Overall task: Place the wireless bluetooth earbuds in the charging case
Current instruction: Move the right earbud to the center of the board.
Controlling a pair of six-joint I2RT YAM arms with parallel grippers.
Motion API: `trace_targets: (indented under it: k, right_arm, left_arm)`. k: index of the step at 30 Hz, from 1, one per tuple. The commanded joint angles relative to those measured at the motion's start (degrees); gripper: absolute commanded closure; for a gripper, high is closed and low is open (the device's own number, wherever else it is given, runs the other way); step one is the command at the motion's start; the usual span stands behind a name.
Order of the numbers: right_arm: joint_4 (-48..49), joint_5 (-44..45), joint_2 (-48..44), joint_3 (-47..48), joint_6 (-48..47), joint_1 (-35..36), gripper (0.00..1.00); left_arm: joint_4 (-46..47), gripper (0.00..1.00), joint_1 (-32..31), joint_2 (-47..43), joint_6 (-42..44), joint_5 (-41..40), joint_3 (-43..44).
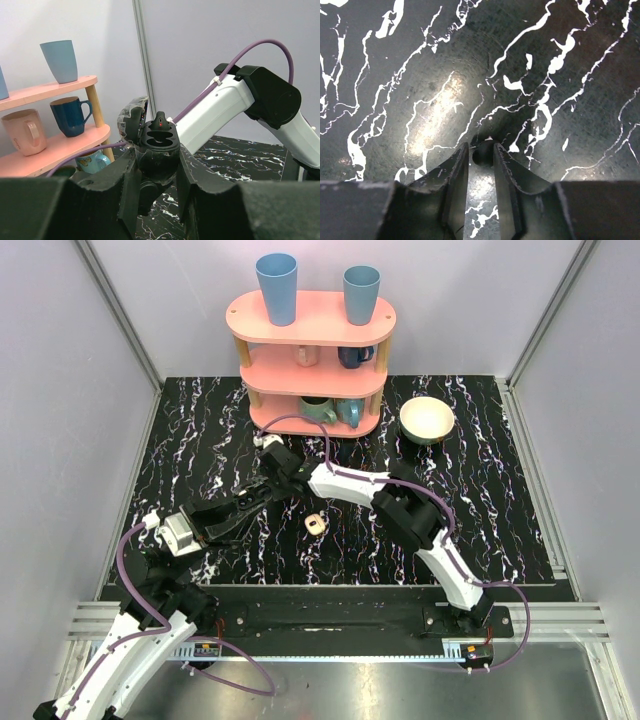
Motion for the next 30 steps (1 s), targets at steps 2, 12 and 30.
trace_targets:
  k: [2,12,30]
  right_arm:
    - [-3.2,2.4,-3.8,-4.3,1.3,0.6,0.69]
    - [3.1,0.0,-11.1,-13.7,3.9,-1.0,0.73]
    - [17.6,-12.2,-26.8,-36.5,14.0,-10.9,0.60]
  left_arm:
    - [2.9,1.00,-0.1,0.3,-0.4,-1.0,0.9]
    - [2.4,1.00,-0.1,0.0,-0.1,-1.4,0.8]
    - [4.1,1.00,-0.1,0.7,-1.0,-0.7,0.0]
